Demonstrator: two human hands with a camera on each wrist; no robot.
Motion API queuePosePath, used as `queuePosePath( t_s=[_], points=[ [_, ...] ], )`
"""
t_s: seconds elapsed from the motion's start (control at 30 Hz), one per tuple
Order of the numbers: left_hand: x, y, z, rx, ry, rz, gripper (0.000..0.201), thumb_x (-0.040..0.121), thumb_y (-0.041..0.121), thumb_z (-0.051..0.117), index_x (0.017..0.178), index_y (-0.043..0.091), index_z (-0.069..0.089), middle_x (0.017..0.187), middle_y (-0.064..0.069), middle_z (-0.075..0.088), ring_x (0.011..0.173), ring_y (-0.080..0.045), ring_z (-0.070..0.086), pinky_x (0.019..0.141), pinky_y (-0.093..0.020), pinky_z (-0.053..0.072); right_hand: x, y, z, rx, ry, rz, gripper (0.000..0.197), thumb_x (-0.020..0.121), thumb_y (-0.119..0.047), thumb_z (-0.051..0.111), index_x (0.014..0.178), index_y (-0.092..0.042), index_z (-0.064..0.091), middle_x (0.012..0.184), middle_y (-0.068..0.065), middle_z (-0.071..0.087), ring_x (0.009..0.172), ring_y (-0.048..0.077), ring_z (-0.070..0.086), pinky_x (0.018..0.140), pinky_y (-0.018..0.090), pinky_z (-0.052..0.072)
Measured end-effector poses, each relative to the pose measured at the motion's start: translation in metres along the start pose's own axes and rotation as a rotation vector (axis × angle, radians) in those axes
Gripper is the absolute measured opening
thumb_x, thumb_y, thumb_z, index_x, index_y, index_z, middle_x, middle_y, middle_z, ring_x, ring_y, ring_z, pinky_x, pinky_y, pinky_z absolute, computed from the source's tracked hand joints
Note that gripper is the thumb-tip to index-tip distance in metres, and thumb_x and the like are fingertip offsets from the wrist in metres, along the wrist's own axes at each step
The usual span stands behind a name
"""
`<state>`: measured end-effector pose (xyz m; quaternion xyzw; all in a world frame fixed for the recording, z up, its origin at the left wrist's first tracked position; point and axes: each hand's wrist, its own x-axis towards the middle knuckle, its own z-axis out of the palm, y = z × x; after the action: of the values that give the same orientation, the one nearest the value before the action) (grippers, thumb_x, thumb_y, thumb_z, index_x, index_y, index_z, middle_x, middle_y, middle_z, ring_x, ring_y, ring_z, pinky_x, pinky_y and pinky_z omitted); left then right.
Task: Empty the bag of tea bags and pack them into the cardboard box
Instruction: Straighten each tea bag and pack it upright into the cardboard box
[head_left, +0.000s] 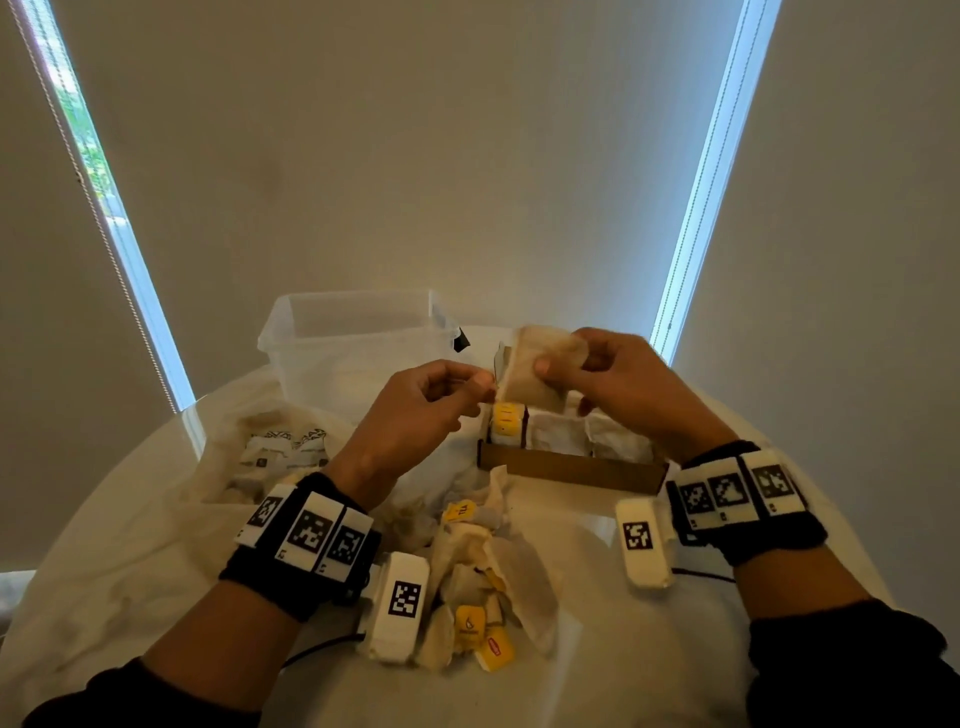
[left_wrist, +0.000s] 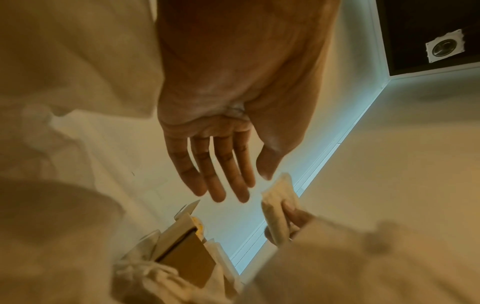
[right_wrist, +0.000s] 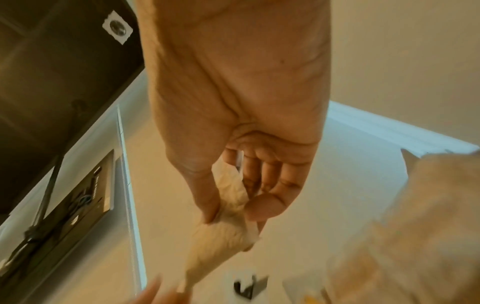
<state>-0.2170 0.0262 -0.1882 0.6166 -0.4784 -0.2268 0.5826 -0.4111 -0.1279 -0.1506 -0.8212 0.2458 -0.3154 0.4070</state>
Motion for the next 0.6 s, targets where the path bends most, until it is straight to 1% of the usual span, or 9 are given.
queuePosePath(
  t_s=[0.07,0.1,0.17,0.2,0.3,0.37,0.47,0.53,0.6],
  points=[
    [0.000,-0.001,0.001,0.057,-0.071,-0.044,0.024,0.103,0.042,0.066,0.115,0.025,0.078,0.106,0.012,0.081,0.100,-0.008,0.076,0.091,-0.033,0.061,0.007,0.002,-0.019,-0.095,0.051,0.025,0.023,0.095,-0.044,0.077,0.106,-0.025,0.073,0.093,-0.002,0.081,0.081,0.015,0.077,0.070,0.028,0.063],
    [0.000,-0.003,0.001,0.094,-0.117,-0.060,0.023,0.103,0.044,0.067,0.115,0.027,0.078,0.106,0.013,0.081,0.101,-0.007,0.075,0.092,-0.034,0.061,0.011,0.005,-0.025,-0.195,0.038,0.036,0.024,0.095,-0.046,0.076,0.106,-0.026,0.073,0.093,-0.003,0.079,0.081,0.017,0.077,0.072,0.031,0.063],
    [0.000,-0.006,0.002,0.152,-0.200,-0.076,0.023,0.101,0.046,0.068,0.116,0.032,0.079,0.108,0.013,0.080,0.103,-0.005,0.074,0.093,-0.033,0.061,0.019,0.014,-0.028,-0.396,-0.057,0.076,0.025,0.094,-0.049,0.075,0.105,-0.027,0.070,0.096,-0.003,0.076,0.087,0.020,0.074,0.079,0.038,0.063],
    [0.000,-0.006,0.003,0.166,-0.229,-0.084,0.024,0.100,0.047,0.068,0.116,0.033,0.079,0.108,0.013,0.080,0.102,-0.005,0.075,0.093,-0.032,0.061,0.021,0.017,-0.027,-0.468,-0.110,0.101,0.028,0.094,-0.049,0.075,0.108,-0.026,0.070,0.100,-0.002,0.075,0.092,0.021,0.073,0.083,0.040,0.063],
    [0.000,-0.008,0.003,0.177,-0.284,-0.128,0.027,0.099,0.050,0.069,0.117,0.032,0.078,0.105,0.009,0.081,0.100,-0.010,0.077,0.094,-0.035,0.061,0.024,0.019,-0.024,-0.552,-0.217,0.171,0.046,0.094,-0.050,0.075,0.128,-0.021,0.066,0.116,0.002,0.071,0.102,0.024,0.069,0.093,0.044,0.060],
    [-0.001,-0.009,0.003,0.173,-0.299,-0.149,0.028,0.099,0.050,0.069,0.117,0.030,0.078,0.105,0.007,0.082,0.101,-0.013,0.077,0.096,-0.038,0.061,0.023,0.016,-0.022,-0.583,-0.281,0.169,0.041,0.097,-0.046,0.073,0.127,-0.019,0.065,0.115,0.003,0.070,0.103,0.024,0.067,0.094,0.042,0.059],
    [-0.001,-0.009,0.002,0.161,-0.298,-0.165,0.029,0.099,0.049,0.070,0.117,0.028,0.078,0.106,0.004,0.082,0.104,-0.014,0.077,0.100,-0.041,0.060,0.022,0.015,-0.021,-0.634,-0.379,0.163,0.035,0.098,-0.043,0.072,0.125,-0.022,0.064,0.114,0.000,0.069,0.105,0.022,0.066,0.090,0.034,0.055],
    [0.000,-0.009,0.003,0.171,-0.299,-0.166,0.029,0.099,0.049,0.069,0.117,0.028,0.077,0.106,0.004,0.082,0.104,-0.014,0.077,0.100,-0.042,0.059,0.025,0.014,-0.021,-0.654,-0.405,0.159,0.028,0.099,-0.041,0.072,0.120,-0.024,0.063,0.111,-0.004,0.067,0.106,0.021,0.065,0.089,0.032,0.053],
    [0.000,-0.009,0.003,0.183,-0.298,-0.169,0.029,0.099,0.049,0.068,0.117,0.028,0.077,0.107,0.005,0.082,0.103,-0.012,0.077,0.101,-0.043,0.059,0.030,0.014,-0.020,-0.675,-0.426,0.178,0.029,0.099,-0.038,0.072,0.123,-0.024,0.063,0.113,-0.004,0.066,0.108,0.021,0.064,0.091,0.033,0.053]
  ],
)
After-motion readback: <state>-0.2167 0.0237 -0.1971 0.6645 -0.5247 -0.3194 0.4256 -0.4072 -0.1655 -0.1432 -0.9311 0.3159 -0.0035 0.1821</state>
